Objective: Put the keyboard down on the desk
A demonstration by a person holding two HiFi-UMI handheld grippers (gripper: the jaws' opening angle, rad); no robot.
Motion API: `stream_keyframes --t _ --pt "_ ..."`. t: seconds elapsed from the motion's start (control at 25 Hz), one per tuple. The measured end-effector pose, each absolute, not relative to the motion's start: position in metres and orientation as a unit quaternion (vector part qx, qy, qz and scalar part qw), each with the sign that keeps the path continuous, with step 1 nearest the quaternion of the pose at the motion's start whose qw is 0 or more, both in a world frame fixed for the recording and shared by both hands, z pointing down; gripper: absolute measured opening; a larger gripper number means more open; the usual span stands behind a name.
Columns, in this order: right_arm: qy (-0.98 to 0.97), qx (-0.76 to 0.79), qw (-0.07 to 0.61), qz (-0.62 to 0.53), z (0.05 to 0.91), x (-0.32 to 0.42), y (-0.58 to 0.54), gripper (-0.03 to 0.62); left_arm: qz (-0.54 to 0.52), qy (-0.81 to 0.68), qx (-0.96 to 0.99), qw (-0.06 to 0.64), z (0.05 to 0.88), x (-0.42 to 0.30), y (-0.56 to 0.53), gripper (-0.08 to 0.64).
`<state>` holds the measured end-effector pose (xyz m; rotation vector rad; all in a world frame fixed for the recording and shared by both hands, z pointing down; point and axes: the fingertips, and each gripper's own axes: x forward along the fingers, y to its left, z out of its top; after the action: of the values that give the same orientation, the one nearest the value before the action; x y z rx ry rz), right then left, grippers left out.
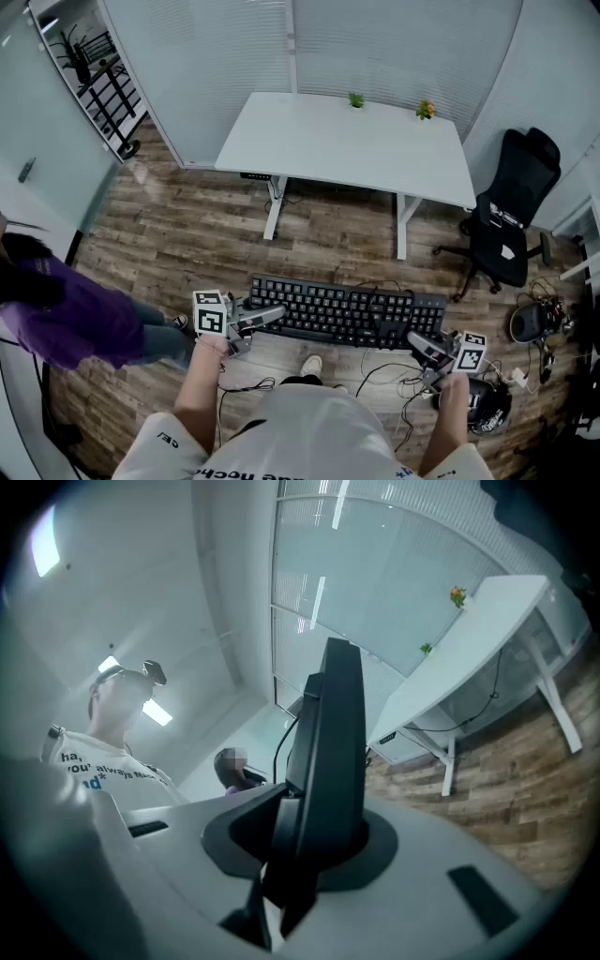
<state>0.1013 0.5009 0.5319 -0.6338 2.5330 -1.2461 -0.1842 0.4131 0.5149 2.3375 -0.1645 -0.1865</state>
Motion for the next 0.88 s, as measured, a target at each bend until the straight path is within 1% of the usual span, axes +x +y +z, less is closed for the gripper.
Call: stream_keyframes --t 0.88 --pt "0.87 -0.223 0.125 -0.423 0.533 0.088 0.456 0.104 -0.074 -0.057 0.916 0.39 0.518 -0.195 0.365 0.147"
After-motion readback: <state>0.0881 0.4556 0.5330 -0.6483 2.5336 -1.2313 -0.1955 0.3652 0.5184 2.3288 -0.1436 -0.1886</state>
